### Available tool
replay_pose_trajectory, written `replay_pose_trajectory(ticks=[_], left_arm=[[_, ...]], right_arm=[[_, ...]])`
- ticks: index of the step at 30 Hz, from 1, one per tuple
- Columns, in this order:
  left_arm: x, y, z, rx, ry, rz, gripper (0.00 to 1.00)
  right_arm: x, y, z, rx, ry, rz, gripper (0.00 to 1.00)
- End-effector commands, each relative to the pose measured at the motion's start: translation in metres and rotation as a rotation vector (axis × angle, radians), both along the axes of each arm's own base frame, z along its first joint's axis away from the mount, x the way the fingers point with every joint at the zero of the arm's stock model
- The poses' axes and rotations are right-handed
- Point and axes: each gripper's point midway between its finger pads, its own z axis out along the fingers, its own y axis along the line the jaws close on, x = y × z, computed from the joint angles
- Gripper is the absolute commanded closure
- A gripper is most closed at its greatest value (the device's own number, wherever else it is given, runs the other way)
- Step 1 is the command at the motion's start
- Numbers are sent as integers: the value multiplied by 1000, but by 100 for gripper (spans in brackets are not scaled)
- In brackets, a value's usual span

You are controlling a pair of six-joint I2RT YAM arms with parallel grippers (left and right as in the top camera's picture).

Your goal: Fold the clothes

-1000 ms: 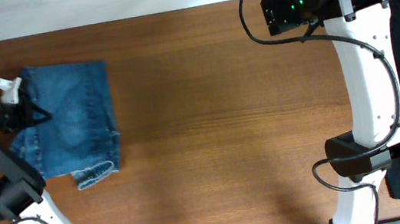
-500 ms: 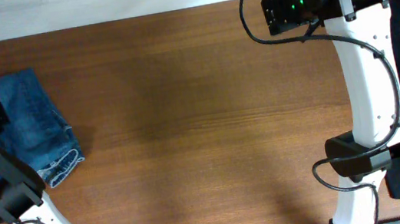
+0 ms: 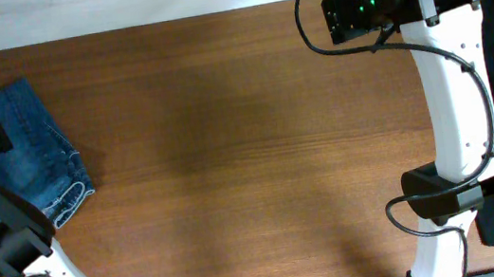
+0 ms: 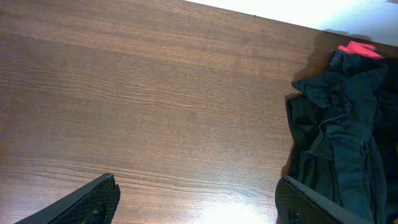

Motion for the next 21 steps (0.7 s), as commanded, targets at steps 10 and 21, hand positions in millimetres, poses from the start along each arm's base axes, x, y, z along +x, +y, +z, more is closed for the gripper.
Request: replay_pose_trajectory(ticks=[10, 21], left_arm=[[43, -130, 81, -305, -261, -278, 79], [42, -215, -32, -390, 41, -450, 89]], right_arm=[[1, -1, -1, 9, 4, -9, 15], [-2, -2, -3, 5, 19, -9, 15]])
